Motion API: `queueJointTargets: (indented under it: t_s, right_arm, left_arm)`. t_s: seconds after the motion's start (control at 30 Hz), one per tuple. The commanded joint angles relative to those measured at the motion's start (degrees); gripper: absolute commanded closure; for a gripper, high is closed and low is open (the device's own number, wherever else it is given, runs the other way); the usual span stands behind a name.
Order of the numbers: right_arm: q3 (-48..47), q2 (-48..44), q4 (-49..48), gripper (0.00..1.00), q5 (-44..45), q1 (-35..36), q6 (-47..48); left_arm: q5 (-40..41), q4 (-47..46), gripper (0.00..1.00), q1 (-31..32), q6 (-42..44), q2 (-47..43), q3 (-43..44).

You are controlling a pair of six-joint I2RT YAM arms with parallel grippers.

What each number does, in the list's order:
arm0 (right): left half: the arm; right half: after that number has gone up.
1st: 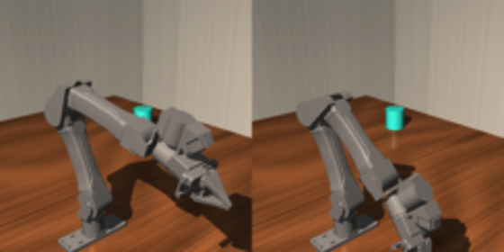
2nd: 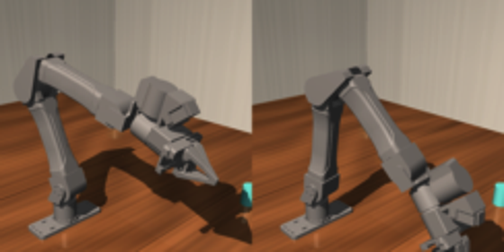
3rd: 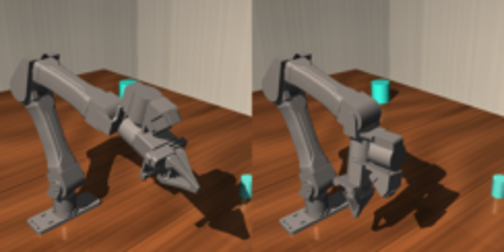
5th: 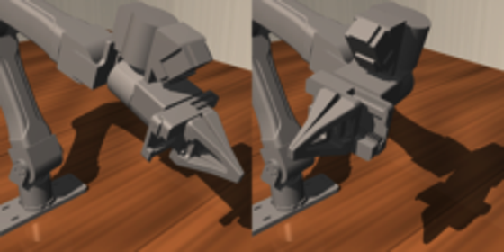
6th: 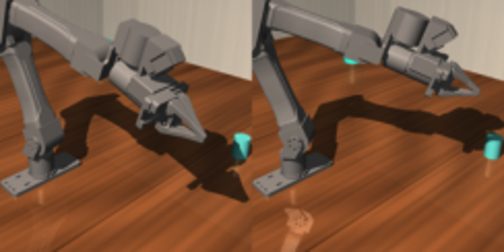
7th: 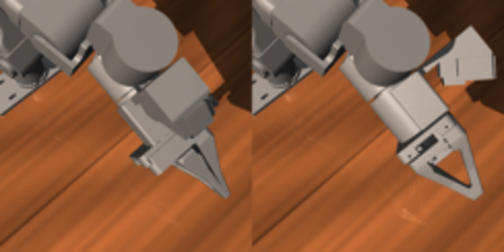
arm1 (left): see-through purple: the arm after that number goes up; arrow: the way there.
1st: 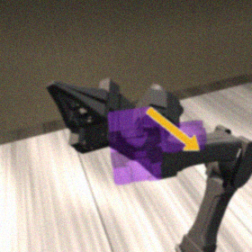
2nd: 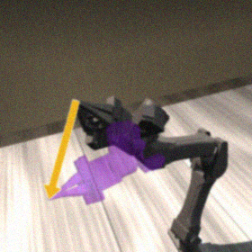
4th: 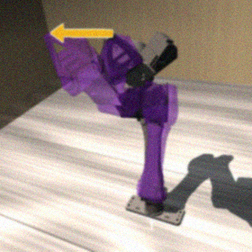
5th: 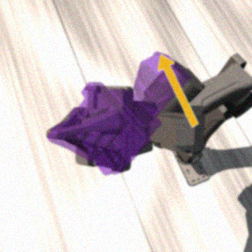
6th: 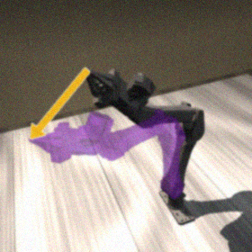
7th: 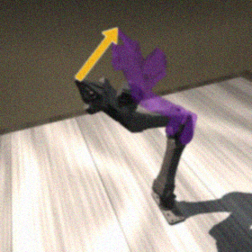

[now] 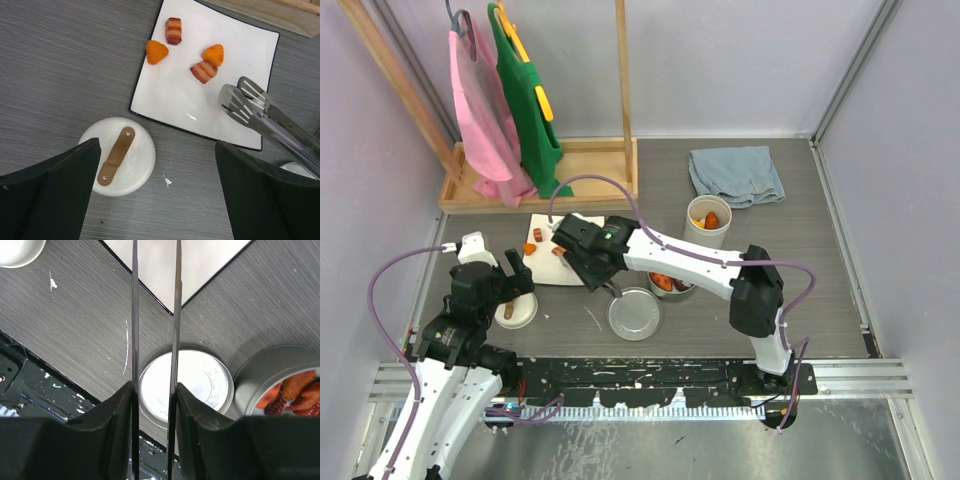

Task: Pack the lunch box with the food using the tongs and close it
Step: Pick up the fake food from the plate, then place the fake food in the packing box.

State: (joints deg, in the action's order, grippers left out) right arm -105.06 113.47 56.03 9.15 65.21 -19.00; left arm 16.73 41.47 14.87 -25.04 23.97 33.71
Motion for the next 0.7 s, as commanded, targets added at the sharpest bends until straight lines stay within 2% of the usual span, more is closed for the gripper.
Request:
queueJointTargets:
  t_s: [0.0,0.23,0.67]
  right_arm:
    - [1.2,-7.8,-2.0,0.61,2.4,0.1,-1.2]
    - [5.5,-14.6,-1.4,0.61,4.7,-0.4,-2.7]
    - [26.5,-37.4,0.7,0.62,9.0,-9.6,-10.7]
  left_arm:
    - [0.7,-1.4,0.02,-0.4,-0.3,-0.3,0.7]
    - [0.6,-1.5,0.02,-0.4,-0.2,-0.8,0.7]
    - [0.2,-1.5,0.02,-0.4,-0.1,-0.9,0.7]
